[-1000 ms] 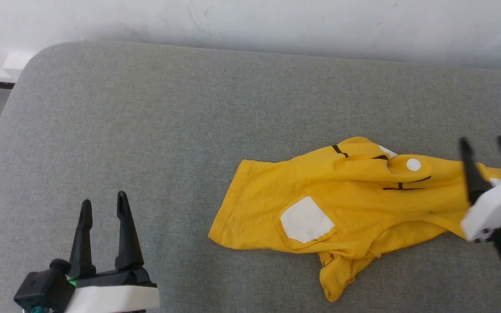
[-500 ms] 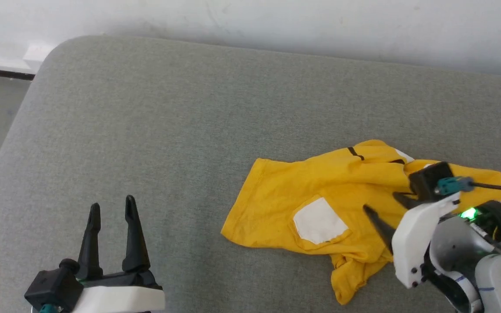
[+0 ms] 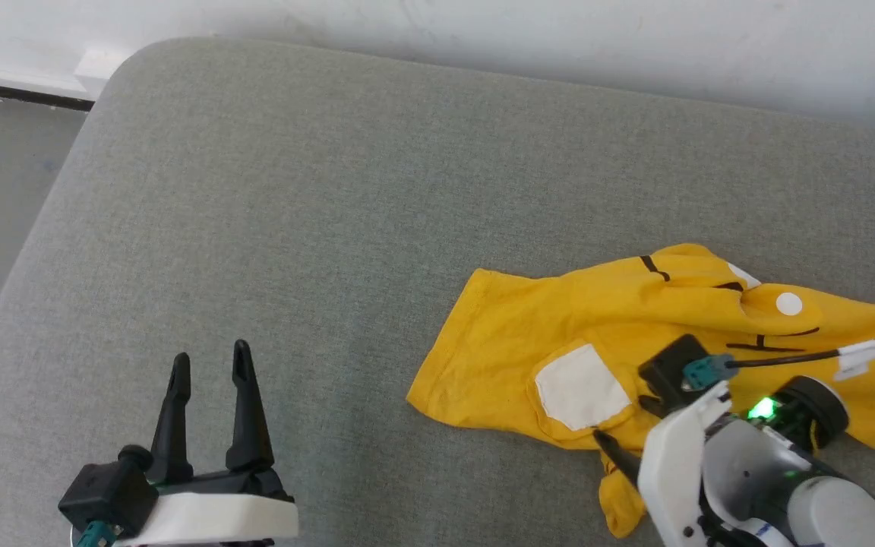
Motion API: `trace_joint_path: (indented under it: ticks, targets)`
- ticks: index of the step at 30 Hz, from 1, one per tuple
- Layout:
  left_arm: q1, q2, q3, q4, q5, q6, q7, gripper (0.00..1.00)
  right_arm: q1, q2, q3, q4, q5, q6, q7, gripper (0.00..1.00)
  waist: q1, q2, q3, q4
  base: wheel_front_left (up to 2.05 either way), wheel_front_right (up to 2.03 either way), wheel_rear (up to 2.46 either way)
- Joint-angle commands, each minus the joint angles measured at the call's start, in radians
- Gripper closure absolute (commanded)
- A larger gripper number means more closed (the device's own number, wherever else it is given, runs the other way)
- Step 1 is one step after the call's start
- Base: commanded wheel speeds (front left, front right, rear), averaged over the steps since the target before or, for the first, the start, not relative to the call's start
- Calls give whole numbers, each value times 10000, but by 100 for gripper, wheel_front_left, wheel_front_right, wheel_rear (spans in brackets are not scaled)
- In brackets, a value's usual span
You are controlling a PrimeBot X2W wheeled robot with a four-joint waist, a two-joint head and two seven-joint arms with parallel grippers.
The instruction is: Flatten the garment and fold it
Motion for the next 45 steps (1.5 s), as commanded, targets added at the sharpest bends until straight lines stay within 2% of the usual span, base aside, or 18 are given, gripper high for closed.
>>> trace_joint_path:
  ticks: [1, 11, 23, 24, 25, 26, 27, 34, 43, 44, 45]
  targets:
    - [-201, -48, -20, 37, -69, -84, -51, 0, -265, -1, 240, -68, 34, -7, -83, 0, 0, 0, 46, 30, 0, 0, 0]
    - [-449, -103, -80, 174, -195, -177, -55, 0, -1559, -199, 2186, 734, 255, -7, -338, 0, 0, 0, 177, 378, 0, 0, 0]
    - [-414, -123, -108, 222, -255, -168, -56, 0, -2477, -537, 3829, 2190, 491, -7, -619, 0, 0, 0, 77, 714, 0, 0, 0]
    - [-415, -124, -126, 219, -279, -151, -56, 0, -2519, -547, 3886, 2327, 492, -7, -643, 5, 0, 0, 70, 732, 0, 0, 0]
    - [-416, -124, -143, 215, -297, -135, -56, 0, -2570, -550, 3930, 2415, 471, -7, -725, 55, 0, 0, 63, 749, 0, 0, 0]
    - [-418, -125, -156, 213, -309, -120, -56, 0, -2604, -519, 3890, 2488, 438, -7, -860, 98, 0, 0, 57, 760, 0, 0, 0]
    - [-419, -125, -165, 215, -318, -108, -56, 0, -2623, -482, 3871, 2543, 430, -7, -956, 100, 0, 0, 46, 767, 0, 0, 0]
    - [-319, -126, -156, 185, -309, -9, -56, 0, -2598, -226, 3794, 2228, 593, -7, -1441, 100, 0, 0, -110, 590, 0, 0, 0]
    - [-325, -127, -268, 199, -284, 27, -56, 0, -1906, -323, 4428, 1489, 1279, -7, -825, 100, 0, 0, -185, 310, 0, 0, 0]
    - [-334, -127, -273, 203, -280, 27, -57, 0, -1882, -338, 4443, 1453, 1279, -7, -823, 85, 0, 0, -181, 289, 0, 0, 0]
    - [-340, -127, -274, 209, -275, 25, -57, 0, -1876, -340, 4429, 1405, 1248, -7, -885, 36, 0, 0, -179, 268, 0, 0, 0]
